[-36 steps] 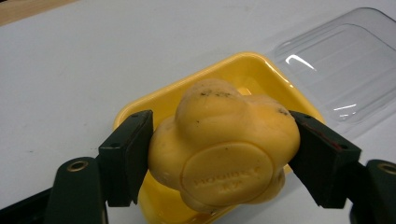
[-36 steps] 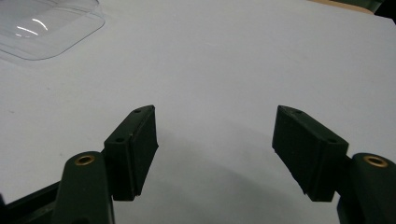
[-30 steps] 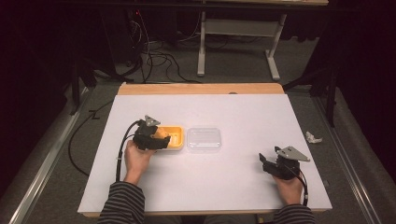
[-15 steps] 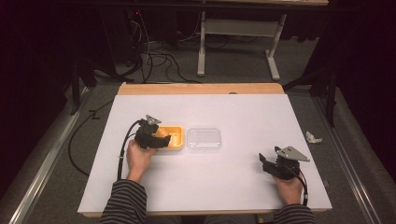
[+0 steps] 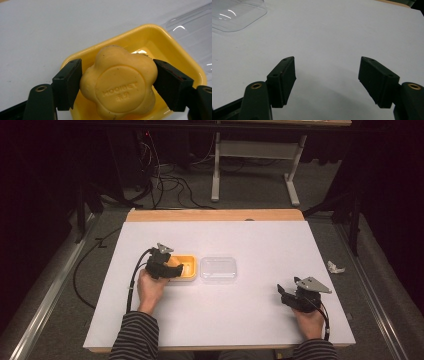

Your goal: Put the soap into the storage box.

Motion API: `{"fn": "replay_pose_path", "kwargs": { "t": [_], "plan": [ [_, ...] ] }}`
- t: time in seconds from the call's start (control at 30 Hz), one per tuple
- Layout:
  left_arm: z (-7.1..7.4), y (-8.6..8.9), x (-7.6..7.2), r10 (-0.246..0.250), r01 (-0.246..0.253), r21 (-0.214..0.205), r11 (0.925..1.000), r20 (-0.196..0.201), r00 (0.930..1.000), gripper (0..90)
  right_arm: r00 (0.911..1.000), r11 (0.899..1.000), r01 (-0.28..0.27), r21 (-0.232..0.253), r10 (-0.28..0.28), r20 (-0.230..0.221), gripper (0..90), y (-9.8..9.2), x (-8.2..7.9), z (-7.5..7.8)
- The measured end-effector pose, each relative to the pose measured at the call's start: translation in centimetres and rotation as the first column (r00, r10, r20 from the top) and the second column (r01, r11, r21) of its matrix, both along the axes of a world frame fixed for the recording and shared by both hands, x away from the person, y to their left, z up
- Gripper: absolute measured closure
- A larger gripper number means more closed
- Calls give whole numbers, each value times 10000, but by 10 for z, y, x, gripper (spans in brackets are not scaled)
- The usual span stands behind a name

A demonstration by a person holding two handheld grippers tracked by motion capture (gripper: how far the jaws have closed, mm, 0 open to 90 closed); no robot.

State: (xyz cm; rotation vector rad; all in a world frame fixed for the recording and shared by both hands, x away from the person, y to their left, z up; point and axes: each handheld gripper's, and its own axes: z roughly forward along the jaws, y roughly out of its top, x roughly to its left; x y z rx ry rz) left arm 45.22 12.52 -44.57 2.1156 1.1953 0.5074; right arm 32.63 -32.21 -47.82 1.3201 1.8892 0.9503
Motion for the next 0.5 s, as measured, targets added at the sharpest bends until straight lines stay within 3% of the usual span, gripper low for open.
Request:
{"fn": "replay_pose_path", "kwargs": {
  "t": [0.17, 0.33, 0.5],
  "plan": [
    [5, 1, -3, 56, -44, -281, 9996, 433, 9990, 253, 10000, 10000, -13, -29, 13, 25, 305, 0, 0, 0],
    [7, 2, -4, 30, -17, -286, 9996, 437, 9990, 236, 10000, 10000, -14, -11, 14, 6, 305, 0, 0, 0],
    [13, 2, -10, -124, 156, -462, 9988, 703, 9975, 240, 10000, 10000, -15, -22, 15, 15, 305, 0, 0, 0]
  ]
}}
